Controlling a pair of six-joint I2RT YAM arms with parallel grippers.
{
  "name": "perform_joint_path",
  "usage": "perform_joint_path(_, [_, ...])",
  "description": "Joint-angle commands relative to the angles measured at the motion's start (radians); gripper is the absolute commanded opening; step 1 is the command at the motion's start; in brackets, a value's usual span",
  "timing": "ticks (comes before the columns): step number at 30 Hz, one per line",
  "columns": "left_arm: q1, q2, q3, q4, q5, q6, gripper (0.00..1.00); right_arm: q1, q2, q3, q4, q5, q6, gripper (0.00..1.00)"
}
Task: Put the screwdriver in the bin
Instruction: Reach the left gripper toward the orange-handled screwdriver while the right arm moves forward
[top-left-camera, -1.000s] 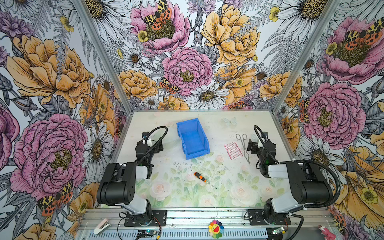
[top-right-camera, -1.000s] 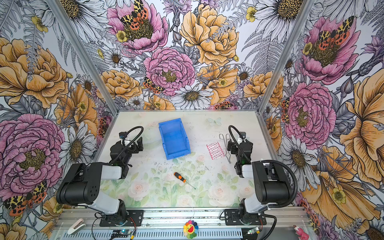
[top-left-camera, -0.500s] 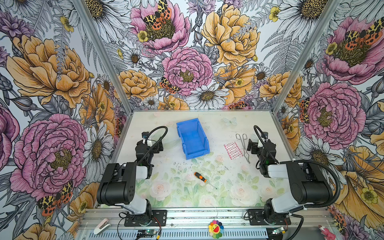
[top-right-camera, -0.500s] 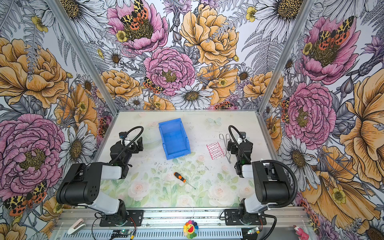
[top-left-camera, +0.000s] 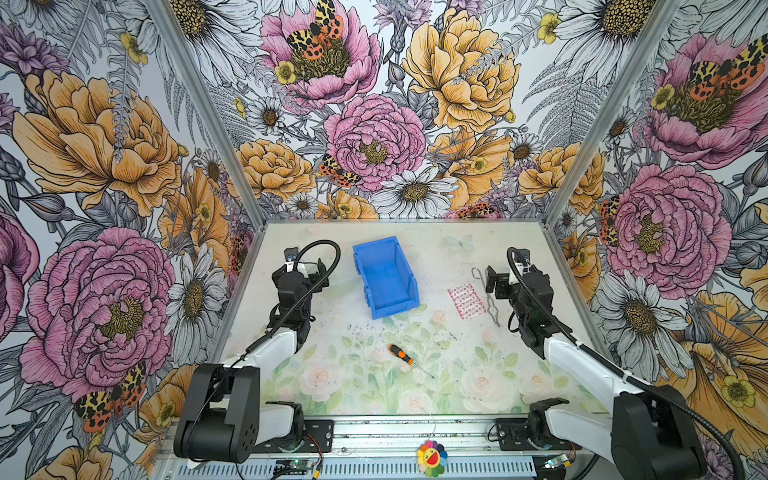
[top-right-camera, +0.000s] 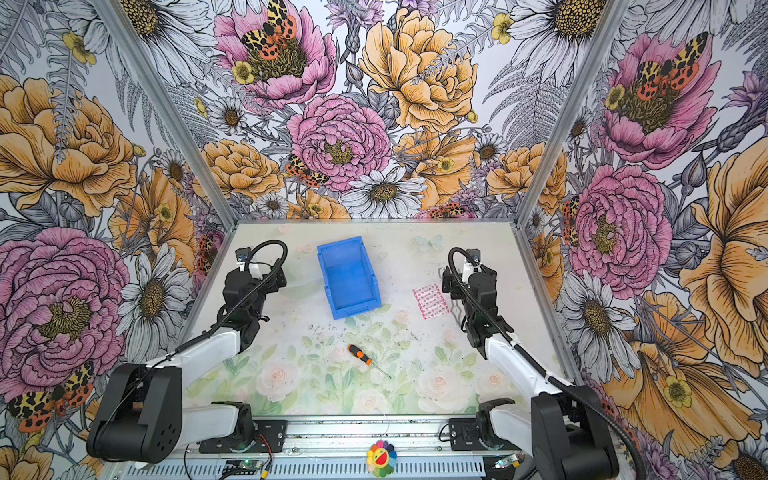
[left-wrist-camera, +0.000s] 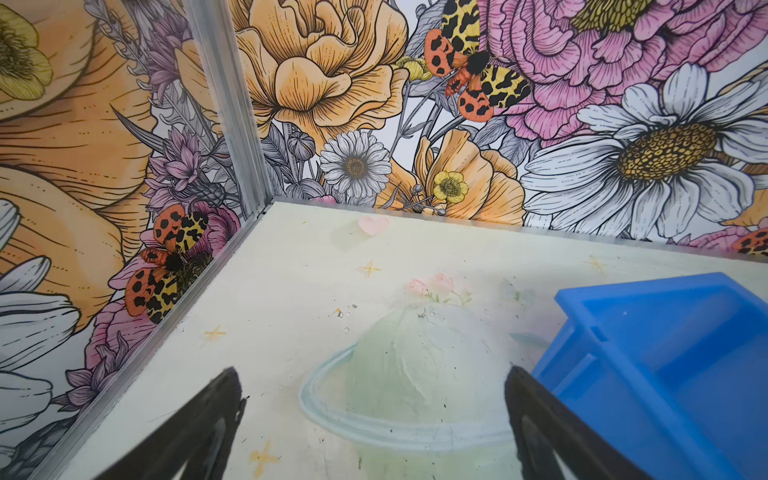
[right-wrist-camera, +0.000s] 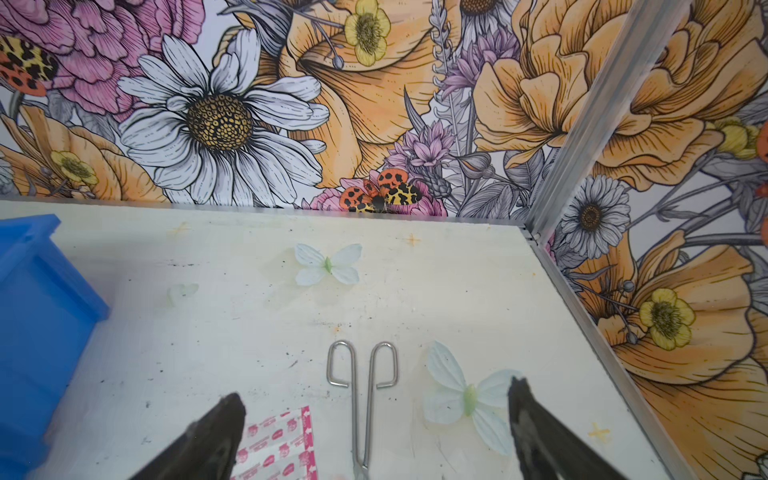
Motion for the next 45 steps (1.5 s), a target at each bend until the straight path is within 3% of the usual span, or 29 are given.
perform_joint_path(1, [-0.007, -0.07, 0.051, -0.268, -0.02, -0.097, 0.99, 0.05, -0.035, 0.077, -0.3, 0.113, 0.096, 0.99])
perform_joint_path(6, [-0.057, -0.176, 0.096, -0.508, 0.008, -0.213, 0.99, 0.128, -0.032, 0.137, -0.443, 0.077, 0.204, 0.99])
perform_joint_path(11, [-0.208, -0.19, 0.172, -0.694, -0.052, -0.289, 0.99, 0.251, 0.036, 0.184, -0.452, 0.022, 0.179, 0.99])
perform_joint_path(16, [-0.361, -0.117, 0.263, -0.841, -0.09, -0.43, 0.99, 0.321, 0.114, 0.248, -0.487, -0.046, 0.133, 0.99])
perform_joint_path(24, [-0.601, -0.006, 0.325, -0.954, -0.163, -0.731, 0.99, 0.338, 0.133, 0.281, -0.56, -0.124, 0.109, 1.0])
perform_joint_path(33, [-0.788, 0.152, 0.39, -1.056, -0.177, -0.971, 0.99, 0.337, 0.088, 0.242, -0.566, -0.315, 0.079, 1.0])
perform_joint_path(37, [-0.835, 0.21, 0.417, -1.074, -0.167, -1.026, 0.98, 0.337, 0.077, 0.238, -0.562, -0.366, 0.081, 1.0])
perform_joint_path(40, [-0.852, 0.257, 0.43, -1.074, -0.147, -1.046, 0.96, 0.334, 0.083, 0.241, -0.556, -0.335, 0.069, 1.0])
perform_joint_path(45, [-0.858, 0.329, 0.467, -1.074, -0.112, -1.008, 0.91, 0.323, 0.125, 0.254, -0.544, -0.349, 0.092, 1.0])
